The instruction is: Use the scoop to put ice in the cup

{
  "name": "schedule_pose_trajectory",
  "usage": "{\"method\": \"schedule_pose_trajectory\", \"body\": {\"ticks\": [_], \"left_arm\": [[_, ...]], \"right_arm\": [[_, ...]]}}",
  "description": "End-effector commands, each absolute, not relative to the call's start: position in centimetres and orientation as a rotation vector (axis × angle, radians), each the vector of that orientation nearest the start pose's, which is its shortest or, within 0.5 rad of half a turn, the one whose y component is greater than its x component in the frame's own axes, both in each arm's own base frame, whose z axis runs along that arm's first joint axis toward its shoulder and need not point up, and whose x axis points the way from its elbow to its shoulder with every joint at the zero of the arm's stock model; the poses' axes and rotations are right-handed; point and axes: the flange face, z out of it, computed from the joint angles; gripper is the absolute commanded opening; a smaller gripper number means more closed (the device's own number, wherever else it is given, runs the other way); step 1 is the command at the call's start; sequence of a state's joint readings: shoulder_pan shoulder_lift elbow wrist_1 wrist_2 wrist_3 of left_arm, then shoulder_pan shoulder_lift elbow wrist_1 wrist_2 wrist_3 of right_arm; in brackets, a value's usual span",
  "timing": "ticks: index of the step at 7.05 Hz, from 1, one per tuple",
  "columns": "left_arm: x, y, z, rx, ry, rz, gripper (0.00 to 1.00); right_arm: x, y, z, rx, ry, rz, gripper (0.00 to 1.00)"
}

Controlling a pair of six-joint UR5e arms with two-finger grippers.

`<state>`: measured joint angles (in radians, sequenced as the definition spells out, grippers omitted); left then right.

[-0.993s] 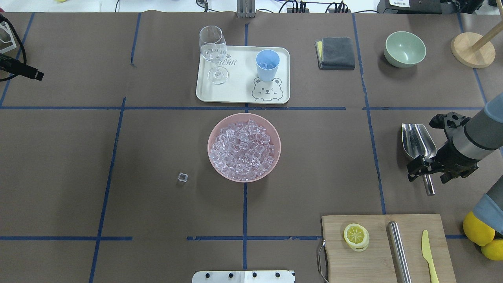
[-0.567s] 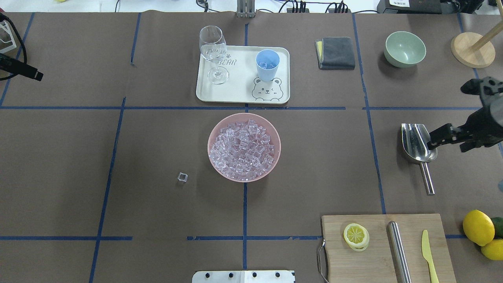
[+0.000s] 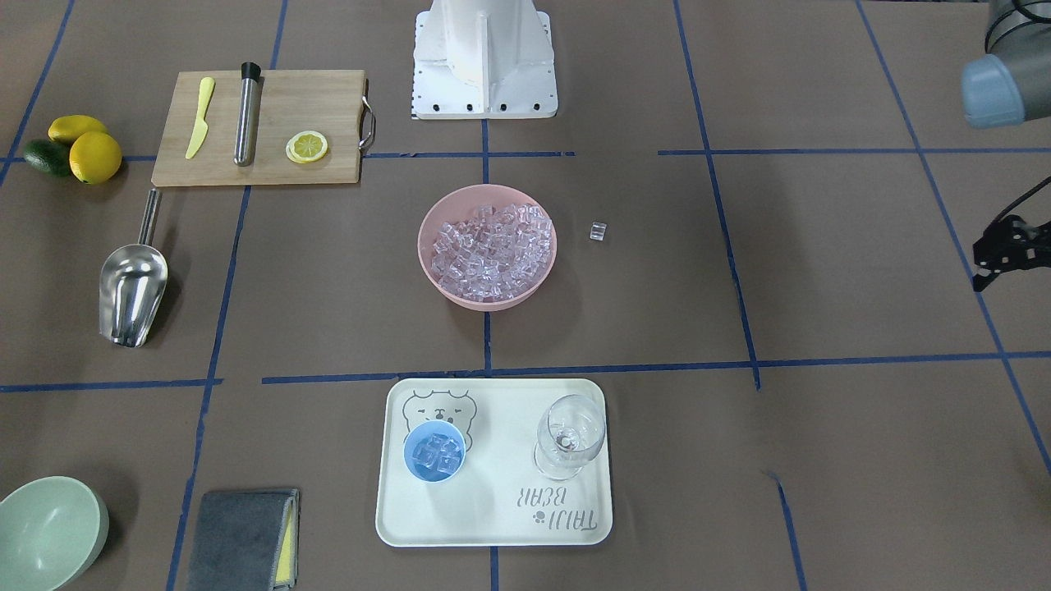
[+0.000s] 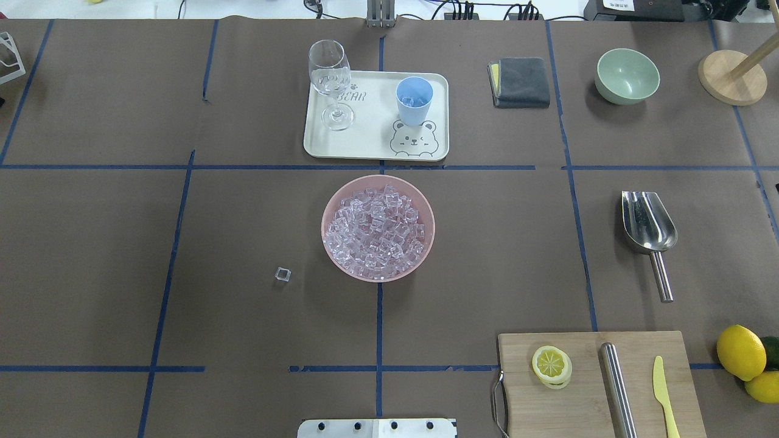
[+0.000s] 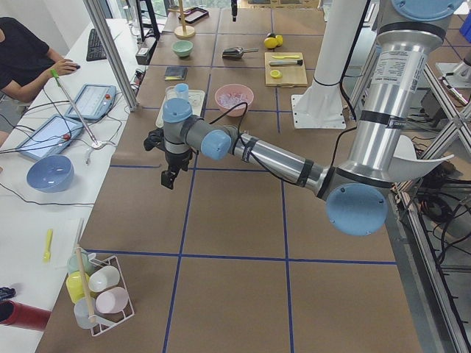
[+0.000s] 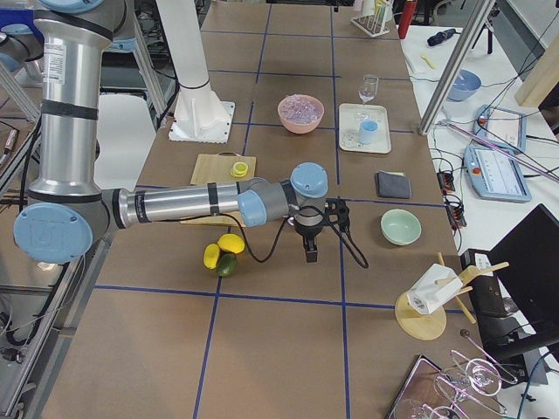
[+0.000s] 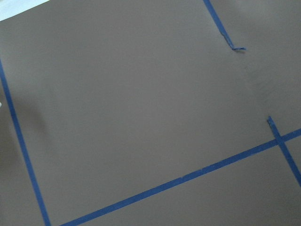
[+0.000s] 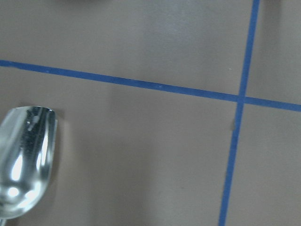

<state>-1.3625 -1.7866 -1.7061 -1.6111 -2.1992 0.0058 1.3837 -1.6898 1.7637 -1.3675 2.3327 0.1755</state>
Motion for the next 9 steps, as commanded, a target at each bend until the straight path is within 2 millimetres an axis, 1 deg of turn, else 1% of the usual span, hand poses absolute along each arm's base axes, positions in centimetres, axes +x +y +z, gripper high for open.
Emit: {"method": "schedule_pose_trajectory", "body": {"ticks": [1, 2, 3, 4, 5, 6, 7, 9], "left_arm": [[-4.0, -57.7, 53.4, 0.284, 0.622, 0.290, 1.00], [-7.6, -56.3, 57.4, 0.258, 0.615, 0.286, 1.00], [-7.7, -54.4, 61.6, 0.214, 0.643, 0.343, 1.00], [-7.4, -52.7, 64.7, 0.164, 0.683, 0.320, 1.00], [-7.0, -51.9, 65.6, 0.148, 0.743, 0.306, 1.00], [-6.7, -51.6, 65.7, 0.128, 0.791, 0.261, 1.00], [-6.6, -51.0, 65.8, 0.101, 0.796, 0.193, 1.00], [-6.6, -51.4, 62.4, 0.147, 0.790, 0.180, 1.00]], "right_arm": [[1.9, -45.6, 64.3, 0.106, -0.821, -0.105, 1.00], [2.5, -45.3, 64.6, 0.109, -0.820, -0.091, 1.00], [2.6, -44.7, 65.4, 0.096, -0.817, -0.086, 1.00], [3.4, -44.6, 65.5, 0.097, -0.820, -0.063, 1.00], [3.6, -44.5, 65.5, 0.098, -0.830, -0.058, 1.00], [4.0, -44.4, 65.5, 0.096, -0.846, -0.045, 1.00], [4.7, -44.2, 65.4, 0.097, -0.885, -0.026, 1.00], [5.5, -44.0, 65.5, 0.089, -0.895, -0.001, 1.00]]}}
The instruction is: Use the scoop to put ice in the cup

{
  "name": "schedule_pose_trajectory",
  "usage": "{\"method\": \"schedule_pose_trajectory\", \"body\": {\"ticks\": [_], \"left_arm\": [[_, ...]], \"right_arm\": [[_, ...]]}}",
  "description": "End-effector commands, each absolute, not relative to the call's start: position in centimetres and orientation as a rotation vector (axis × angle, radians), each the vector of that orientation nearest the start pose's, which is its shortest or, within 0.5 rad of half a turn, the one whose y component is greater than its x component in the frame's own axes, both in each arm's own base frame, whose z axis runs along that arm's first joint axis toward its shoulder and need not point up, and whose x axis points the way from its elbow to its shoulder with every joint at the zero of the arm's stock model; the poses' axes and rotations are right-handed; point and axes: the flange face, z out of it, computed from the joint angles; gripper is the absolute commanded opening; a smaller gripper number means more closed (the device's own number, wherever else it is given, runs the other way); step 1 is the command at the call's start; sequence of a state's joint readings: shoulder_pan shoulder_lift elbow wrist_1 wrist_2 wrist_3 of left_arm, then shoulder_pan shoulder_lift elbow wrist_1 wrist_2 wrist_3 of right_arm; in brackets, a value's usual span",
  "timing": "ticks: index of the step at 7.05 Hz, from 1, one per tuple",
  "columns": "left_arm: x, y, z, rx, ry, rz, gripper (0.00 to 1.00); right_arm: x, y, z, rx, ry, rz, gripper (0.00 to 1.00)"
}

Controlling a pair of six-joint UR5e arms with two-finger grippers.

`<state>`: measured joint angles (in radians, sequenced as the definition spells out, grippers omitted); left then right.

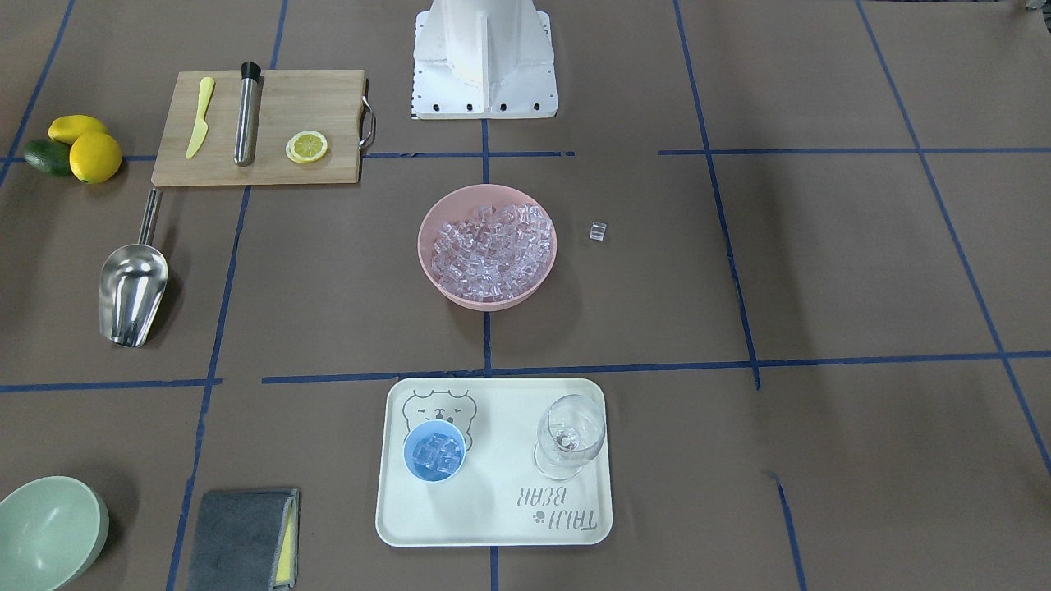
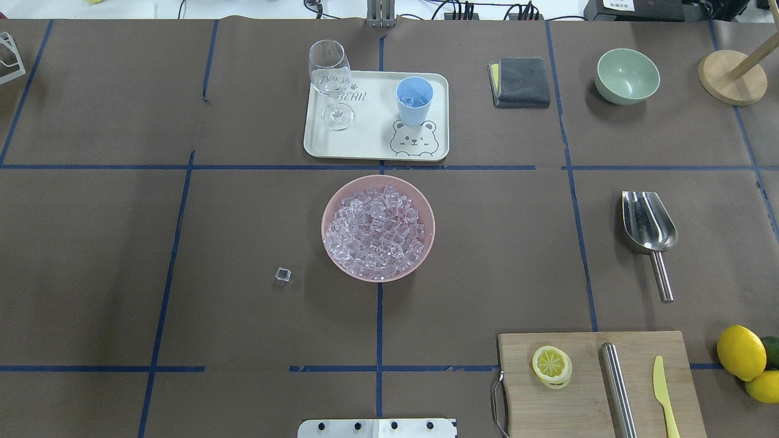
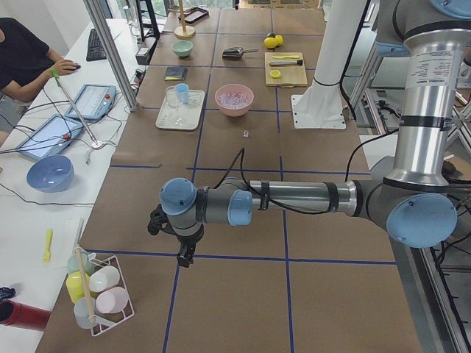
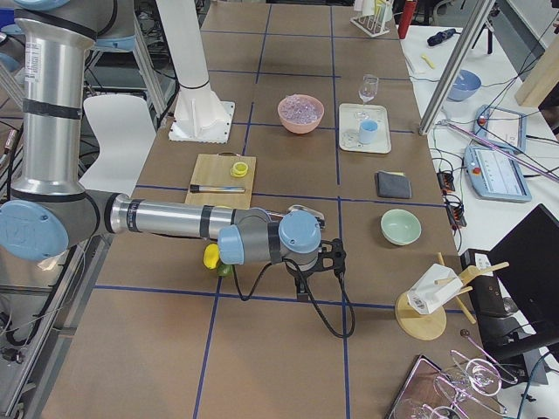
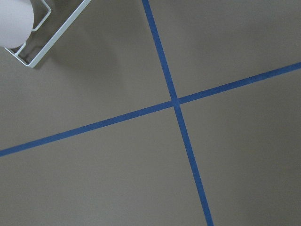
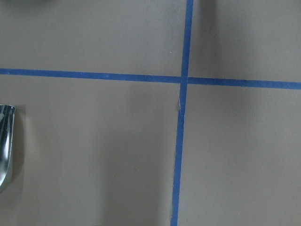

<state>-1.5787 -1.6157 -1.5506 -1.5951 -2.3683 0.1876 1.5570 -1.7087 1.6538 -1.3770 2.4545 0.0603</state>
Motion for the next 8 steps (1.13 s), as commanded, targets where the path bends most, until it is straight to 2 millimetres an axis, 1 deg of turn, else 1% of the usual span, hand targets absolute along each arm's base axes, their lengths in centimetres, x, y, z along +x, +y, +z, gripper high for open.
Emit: {"method": "schedule_pose_trajectory", "body": {"ticks": [1, 2, 4, 5, 6, 8], "left_arm": [[-6.6, -51.5, 62.2, 0.151, 0.790, 0.181, 1.00], [-6.6, -51.6, 61.9, 0.156, 0.789, 0.184, 1.00], [-6.5, -51.8, 61.3, 0.160, 0.790, 0.173, 1.00], [-6.5, -51.8, 61.2, 0.161, 0.790, 0.172, 1.00], [-6.5, -51.9, 61.1, 0.162, 0.790, 0.173, 1.00], [-6.5, -51.9, 61.2, 0.161, 0.790, 0.172, 1.00]], "right_arm": [[6.2, -44.0, 65.1, 0.084, -0.895, 0.018, 1.00], [6.6, -43.8, 65.1, 0.082, -0.895, 0.032, 1.00], [7.1, -43.7, 63.3, 0.079, -0.889, 0.054, 1.00], [7.2, -43.8, 61.7, 0.041, -0.877, 0.075, 1.00], [7.4, -43.5, 61.1, 0.032, -0.843, 0.081, 1.00], [7.5, -43.3, 61.2, 0.037, -0.835, 0.078, 1.00]]}}
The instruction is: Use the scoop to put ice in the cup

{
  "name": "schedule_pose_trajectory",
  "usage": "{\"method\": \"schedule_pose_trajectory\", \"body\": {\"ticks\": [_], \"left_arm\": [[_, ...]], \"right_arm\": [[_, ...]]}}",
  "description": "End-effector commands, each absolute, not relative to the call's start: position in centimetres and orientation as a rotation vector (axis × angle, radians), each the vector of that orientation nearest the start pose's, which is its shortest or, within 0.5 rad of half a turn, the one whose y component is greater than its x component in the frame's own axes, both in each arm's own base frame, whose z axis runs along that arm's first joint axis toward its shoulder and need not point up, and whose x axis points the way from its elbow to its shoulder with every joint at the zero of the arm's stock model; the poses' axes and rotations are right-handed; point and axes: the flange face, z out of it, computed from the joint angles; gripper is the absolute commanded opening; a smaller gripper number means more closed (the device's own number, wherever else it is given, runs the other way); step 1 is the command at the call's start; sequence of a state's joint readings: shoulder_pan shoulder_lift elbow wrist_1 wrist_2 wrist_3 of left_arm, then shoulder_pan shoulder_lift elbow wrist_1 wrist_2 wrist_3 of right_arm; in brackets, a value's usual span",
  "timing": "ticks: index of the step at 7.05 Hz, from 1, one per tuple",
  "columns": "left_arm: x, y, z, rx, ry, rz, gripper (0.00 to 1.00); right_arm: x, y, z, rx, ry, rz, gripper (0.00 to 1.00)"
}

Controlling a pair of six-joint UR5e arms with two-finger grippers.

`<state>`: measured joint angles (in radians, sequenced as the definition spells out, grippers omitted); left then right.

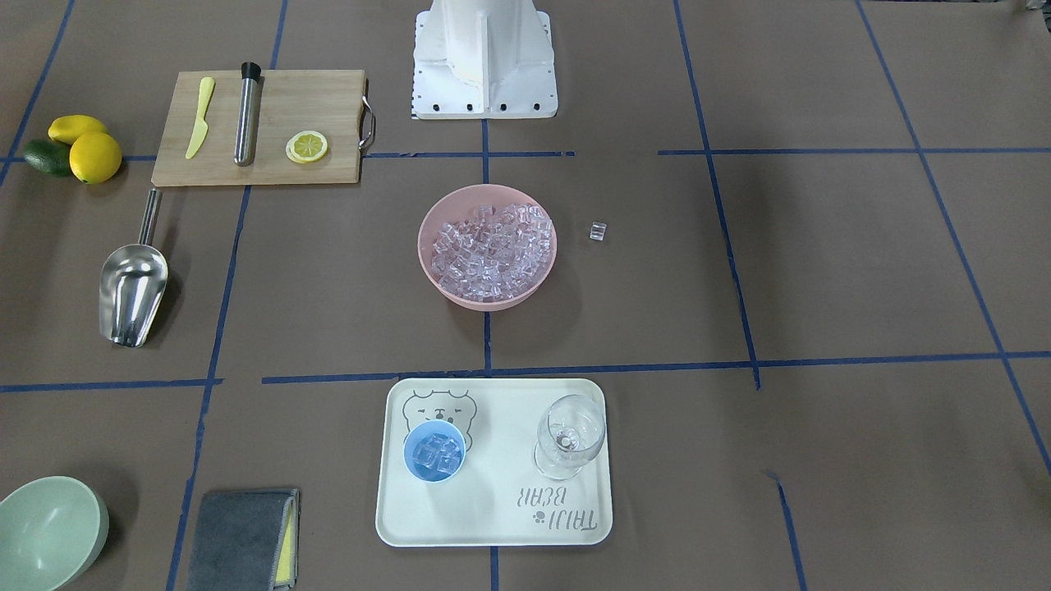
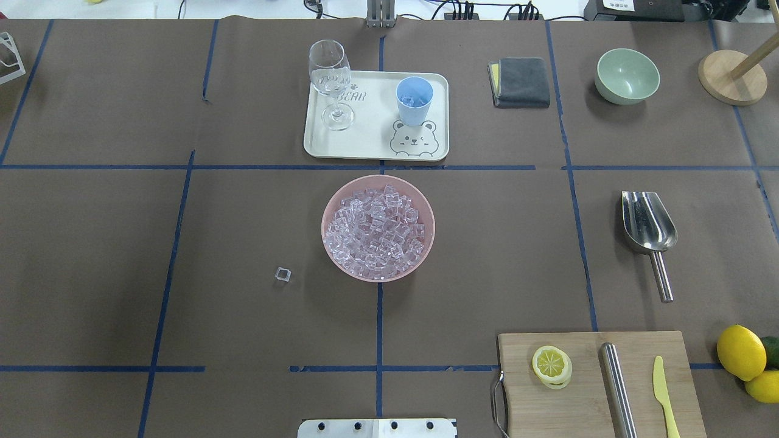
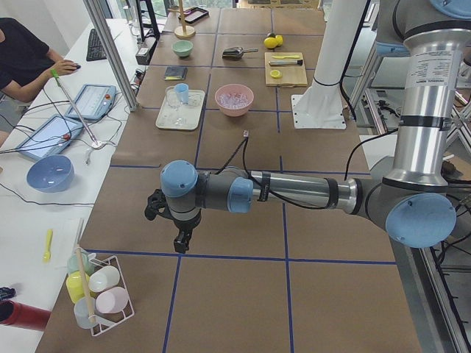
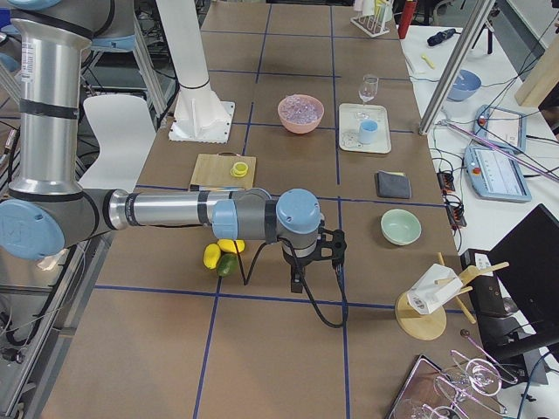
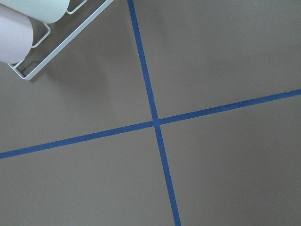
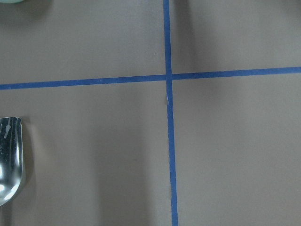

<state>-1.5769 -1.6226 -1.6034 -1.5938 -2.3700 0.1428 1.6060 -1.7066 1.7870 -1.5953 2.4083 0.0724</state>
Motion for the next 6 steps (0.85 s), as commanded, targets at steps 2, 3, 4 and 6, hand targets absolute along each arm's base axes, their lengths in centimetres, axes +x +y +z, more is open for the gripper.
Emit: {"method": "schedule_pose_trajectory", "body": {"ticks": [2, 3, 4, 6], "left_arm": [[-6.51, -51.91, 61.36, 0.153, 0.791, 0.157, 1.00], [-6.51, -51.98, 61.28, 0.152, 0.791, 0.152, 1.00], [-6.51, -51.98, 61.28, 0.152, 0.791, 0.152, 1.00], [-6.51, -51.98, 61.63, 0.149, 0.791, 0.153, 1.00]], "right_arm": [[7.47, -43.32, 61.37, 0.034, -0.837, 0.079, 1.00], [7.47, -43.40, 61.20, 0.038, -0.838, 0.077, 1.00], [7.46, -43.39, 61.27, 0.037, -0.838, 0.078, 1.00], [7.47, -43.47, 61.13, 0.039, -0.838, 0.077, 1.00]]}}
